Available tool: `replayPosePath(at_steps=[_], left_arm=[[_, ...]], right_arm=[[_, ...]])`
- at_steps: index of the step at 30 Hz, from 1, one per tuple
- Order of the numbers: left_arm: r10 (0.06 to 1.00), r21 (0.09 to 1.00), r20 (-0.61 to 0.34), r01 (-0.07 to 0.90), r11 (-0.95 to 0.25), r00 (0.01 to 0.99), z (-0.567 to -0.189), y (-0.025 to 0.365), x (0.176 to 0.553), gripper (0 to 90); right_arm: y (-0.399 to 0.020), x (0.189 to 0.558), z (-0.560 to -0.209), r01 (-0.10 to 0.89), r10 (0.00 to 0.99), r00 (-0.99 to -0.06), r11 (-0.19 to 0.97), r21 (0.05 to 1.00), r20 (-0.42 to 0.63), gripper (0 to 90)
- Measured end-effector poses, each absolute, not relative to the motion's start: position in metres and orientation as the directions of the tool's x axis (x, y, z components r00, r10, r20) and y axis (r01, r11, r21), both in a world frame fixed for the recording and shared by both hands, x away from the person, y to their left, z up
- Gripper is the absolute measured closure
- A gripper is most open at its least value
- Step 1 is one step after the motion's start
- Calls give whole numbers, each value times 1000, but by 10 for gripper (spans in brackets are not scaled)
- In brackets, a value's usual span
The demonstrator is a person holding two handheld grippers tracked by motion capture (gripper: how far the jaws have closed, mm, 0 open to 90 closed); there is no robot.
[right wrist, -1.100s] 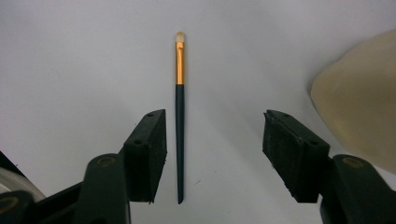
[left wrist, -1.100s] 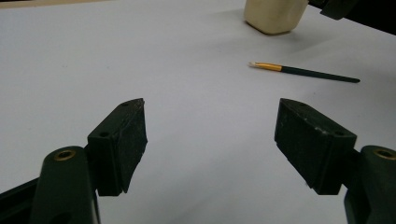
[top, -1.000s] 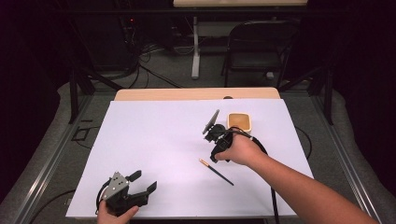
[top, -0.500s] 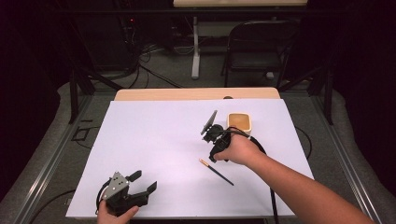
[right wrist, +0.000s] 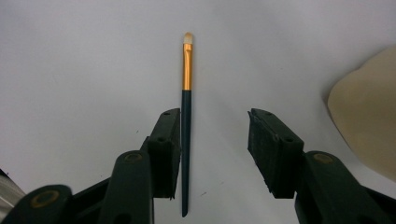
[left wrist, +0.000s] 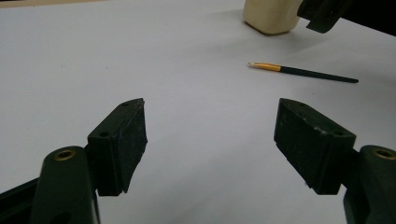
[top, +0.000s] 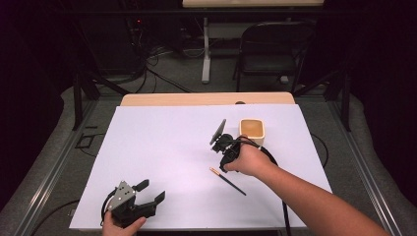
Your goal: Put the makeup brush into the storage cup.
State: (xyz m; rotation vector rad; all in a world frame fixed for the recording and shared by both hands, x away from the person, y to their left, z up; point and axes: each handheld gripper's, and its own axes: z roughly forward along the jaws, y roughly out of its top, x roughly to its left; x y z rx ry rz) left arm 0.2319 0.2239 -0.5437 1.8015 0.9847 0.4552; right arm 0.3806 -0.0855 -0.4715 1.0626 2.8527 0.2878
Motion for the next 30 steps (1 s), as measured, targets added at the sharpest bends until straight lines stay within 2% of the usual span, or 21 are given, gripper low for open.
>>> replayPosePath(at_steps=[8,30], left_arm=[[788,891,-124,418,-179,602,-544,224,232,255],[786,890,-127,420,-180,605,-544,224,232,255]], right_arm=[[-78,380,-480,605,619,-785,774,185,-22,617],[-60,388,-500,605,610,-792,780,162,20,755]])
